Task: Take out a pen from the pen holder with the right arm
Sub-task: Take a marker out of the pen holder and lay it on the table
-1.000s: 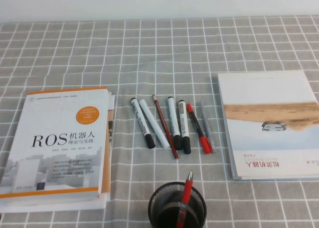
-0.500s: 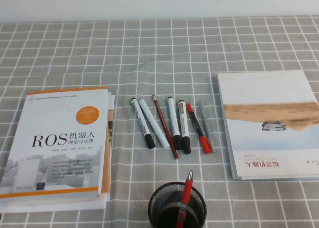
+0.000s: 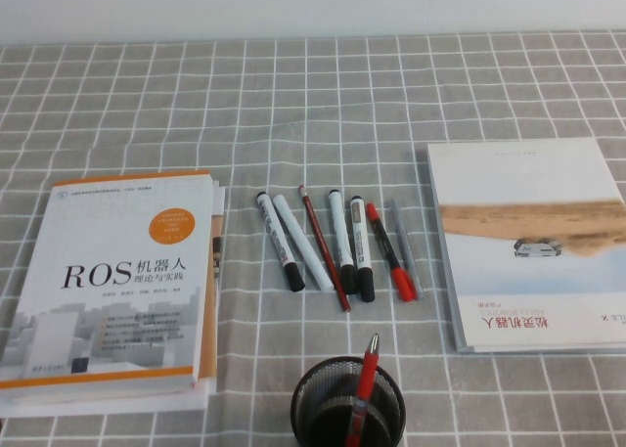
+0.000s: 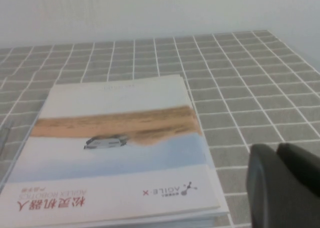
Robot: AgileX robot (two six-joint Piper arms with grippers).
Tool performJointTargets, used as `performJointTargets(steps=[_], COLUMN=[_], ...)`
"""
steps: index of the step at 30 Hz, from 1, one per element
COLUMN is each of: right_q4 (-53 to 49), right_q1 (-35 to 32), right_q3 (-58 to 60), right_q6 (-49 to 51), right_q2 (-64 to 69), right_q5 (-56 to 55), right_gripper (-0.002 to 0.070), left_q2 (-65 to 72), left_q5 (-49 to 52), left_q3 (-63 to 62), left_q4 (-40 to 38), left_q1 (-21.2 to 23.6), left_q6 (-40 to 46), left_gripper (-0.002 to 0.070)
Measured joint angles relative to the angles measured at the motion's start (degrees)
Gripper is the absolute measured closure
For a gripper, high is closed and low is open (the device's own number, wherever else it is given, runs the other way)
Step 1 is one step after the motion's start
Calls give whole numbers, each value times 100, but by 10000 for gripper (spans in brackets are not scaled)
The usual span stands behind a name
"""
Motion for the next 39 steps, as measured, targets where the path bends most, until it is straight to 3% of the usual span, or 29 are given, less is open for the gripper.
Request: performJointTargets(steps=[16,24,39], right_q4=[78,1390,1707], right_q1=[25,25,25], right_q3=[0,0,0], right_q6=[0,-1303,-1759], right_q2=[-20,-20,-20], right_q5=[300,801,1073], right_gripper=[688,688,688], left_q2=[0,0,0], left_q5=[0,0,0], left_q3=[0,0,0], left_q4=[0,0,0], left_q1=[0,0,0], left_q6=[0,0,0], left_gripper=[678,678,678])
